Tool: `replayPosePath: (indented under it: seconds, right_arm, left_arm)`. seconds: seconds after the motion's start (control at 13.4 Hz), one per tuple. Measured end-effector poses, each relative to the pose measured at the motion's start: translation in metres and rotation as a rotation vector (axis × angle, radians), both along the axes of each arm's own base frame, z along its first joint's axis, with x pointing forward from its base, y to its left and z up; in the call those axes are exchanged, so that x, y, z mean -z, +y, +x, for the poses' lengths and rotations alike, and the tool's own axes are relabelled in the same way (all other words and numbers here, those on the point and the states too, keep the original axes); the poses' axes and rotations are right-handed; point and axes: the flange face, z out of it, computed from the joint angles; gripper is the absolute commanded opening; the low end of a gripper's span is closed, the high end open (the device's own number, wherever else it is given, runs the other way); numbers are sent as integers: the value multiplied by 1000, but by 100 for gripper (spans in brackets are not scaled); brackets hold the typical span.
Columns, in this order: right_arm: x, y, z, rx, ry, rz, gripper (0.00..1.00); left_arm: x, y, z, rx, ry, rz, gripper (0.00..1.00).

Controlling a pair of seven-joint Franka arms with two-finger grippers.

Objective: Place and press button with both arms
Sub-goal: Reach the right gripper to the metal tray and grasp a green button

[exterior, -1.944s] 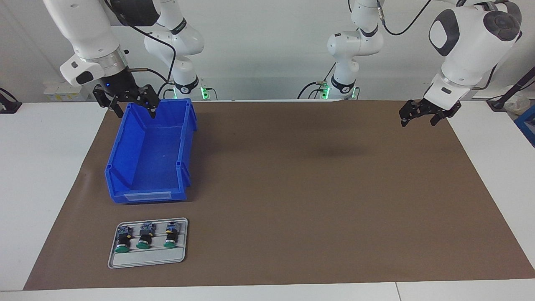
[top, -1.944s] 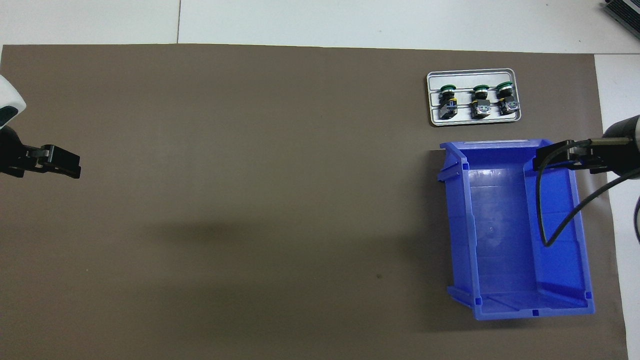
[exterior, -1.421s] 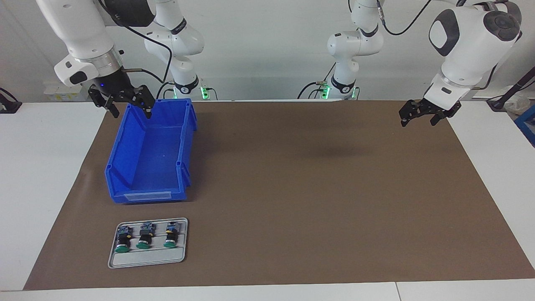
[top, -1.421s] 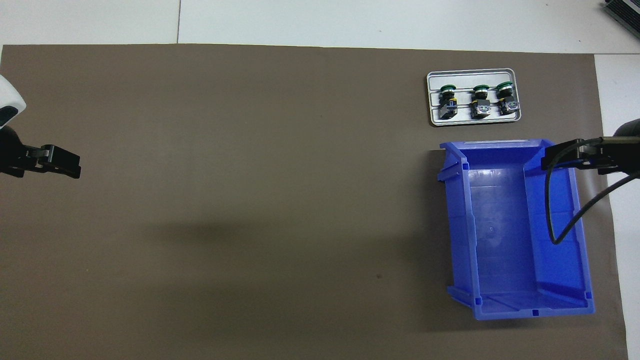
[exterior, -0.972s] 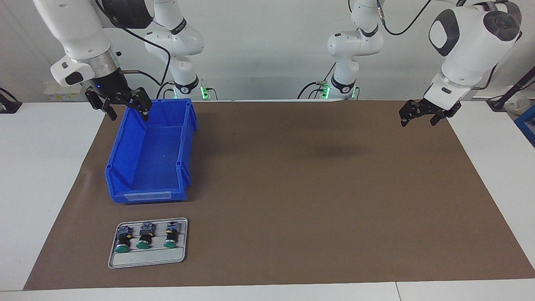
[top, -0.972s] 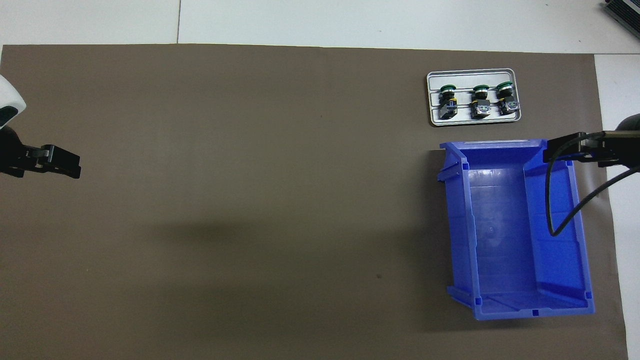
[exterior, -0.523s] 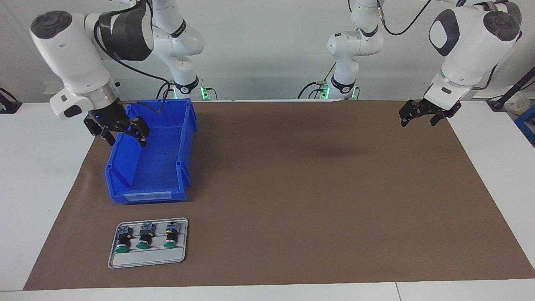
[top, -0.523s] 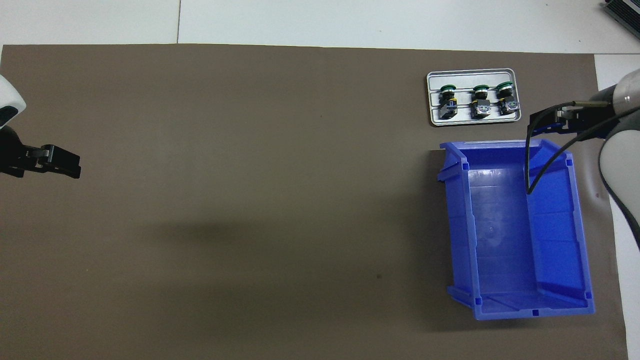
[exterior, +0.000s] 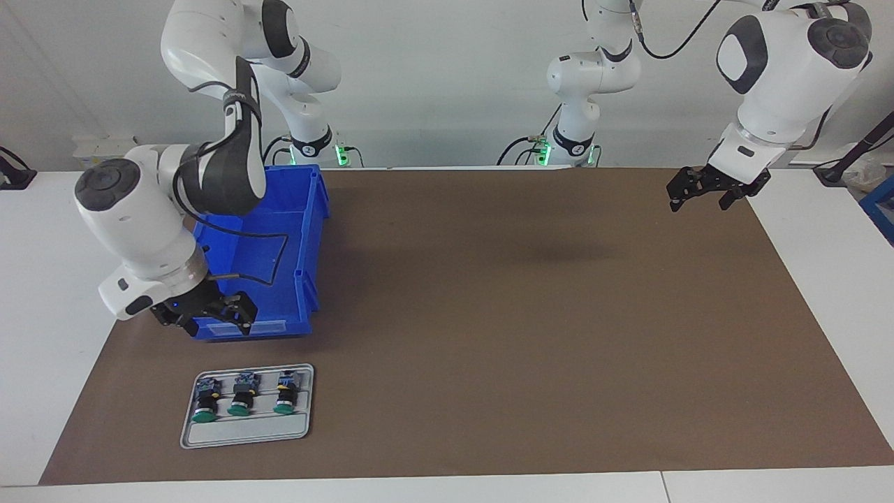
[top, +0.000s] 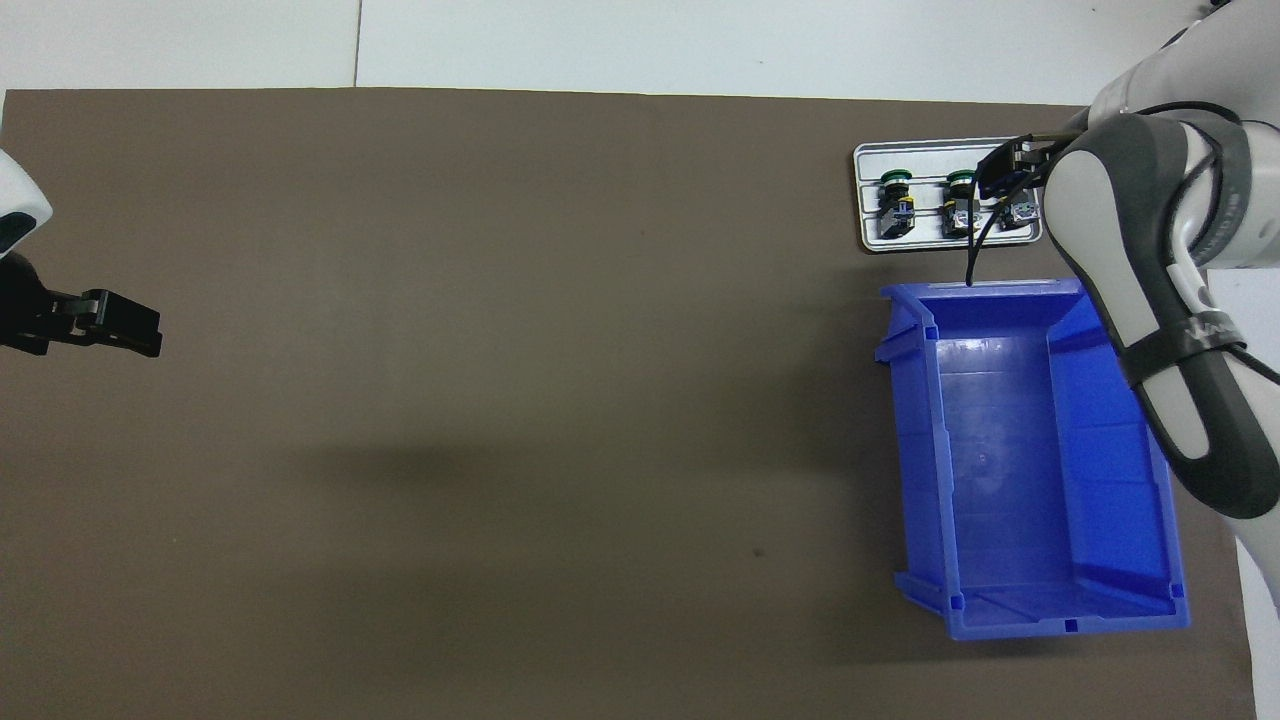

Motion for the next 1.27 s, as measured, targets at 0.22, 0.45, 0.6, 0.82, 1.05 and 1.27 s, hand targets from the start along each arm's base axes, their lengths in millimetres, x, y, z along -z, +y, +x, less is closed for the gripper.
replayPosePath:
  seconds: [0.22,0.45,0.6,0.82,1.05,1.27]
  right_arm:
    - [52,-12,23,-15,-2,4,96]
    - [86,-14,31,-17,4,9,96]
    - [94,-11,34,-20,-7,11,95]
    - [112,-4,38,-30,-41,13,93]
    - [132,-5,35,-28,-47,11,92]
    - [145,-8,30,-24,-34,10,65]
  left_arm:
    - [0,0,0,0,0,0,100]
    - [0,0,0,0,0,0,100]
    - [0,0,0,0,0,0,100]
    - [0,0,0,0,0,0,100]
    - [0,0,0,0,0,0,100]
    - [0,0,0,0,0,0,100]
